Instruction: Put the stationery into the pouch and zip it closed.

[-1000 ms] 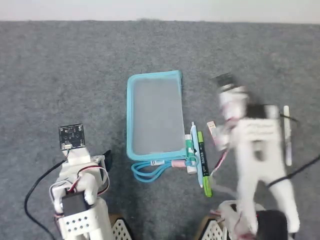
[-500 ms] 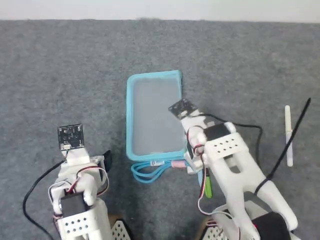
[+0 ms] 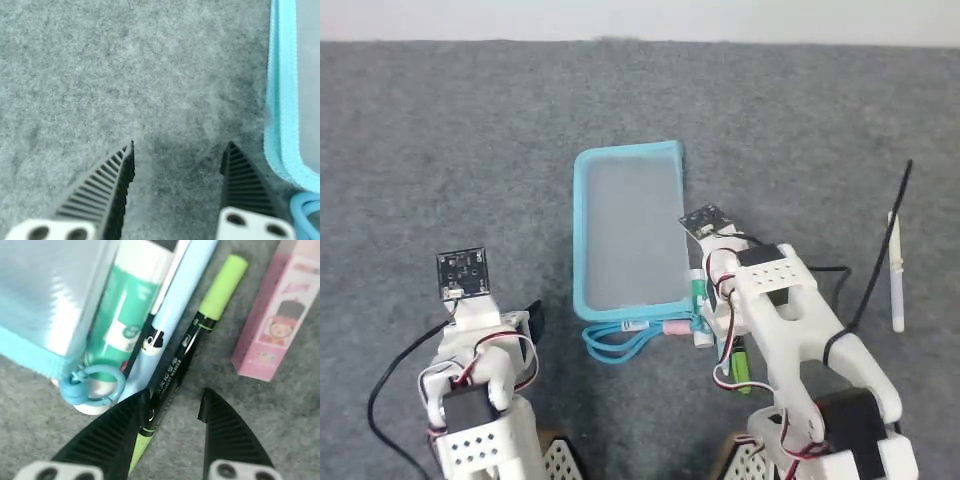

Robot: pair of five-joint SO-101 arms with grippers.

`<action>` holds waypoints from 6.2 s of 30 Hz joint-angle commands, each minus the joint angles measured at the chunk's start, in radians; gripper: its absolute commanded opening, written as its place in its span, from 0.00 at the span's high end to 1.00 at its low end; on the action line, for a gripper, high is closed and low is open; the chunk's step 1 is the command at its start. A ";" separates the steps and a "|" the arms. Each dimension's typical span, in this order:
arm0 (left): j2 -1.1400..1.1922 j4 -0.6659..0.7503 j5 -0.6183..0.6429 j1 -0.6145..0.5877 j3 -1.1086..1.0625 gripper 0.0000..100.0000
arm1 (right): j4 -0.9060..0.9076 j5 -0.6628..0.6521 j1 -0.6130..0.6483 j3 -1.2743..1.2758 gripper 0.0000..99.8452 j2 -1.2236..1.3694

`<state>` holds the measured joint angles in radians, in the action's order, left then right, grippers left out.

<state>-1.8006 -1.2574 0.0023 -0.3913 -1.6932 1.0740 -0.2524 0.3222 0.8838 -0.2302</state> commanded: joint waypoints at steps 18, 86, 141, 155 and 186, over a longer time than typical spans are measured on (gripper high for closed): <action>-0.018 -0.005 0.014 -0.008 0.007 0.73 | 0.249 -0.112 -0.297 -0.166 0.99 -0.394; -0.018 -0.005 0.014 -0.008 0.007 0.73 | 0.213 0.018 0.059 -0.172 0.83 -0.053; -0.018 -0.005 0.014 -0.008 0.007 0.73 | 0.067 -0.351 -0.714 -0.726 0.99 0.423; -0.018 -0.005 0.014 -0.006 0.007 0.73 | 0.090 -0.351 -0.727 -0.741 0.85 0.420; -0.018 -0.005 0.014 -0.006 0.007 0.73 | 0.048 0.002 -0.125 -0.545 0.85 0.366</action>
<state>-1.8006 -1.2574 0.0023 -0.3913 -1.6932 1.1523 -0.2677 0.2302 0.3452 0.1197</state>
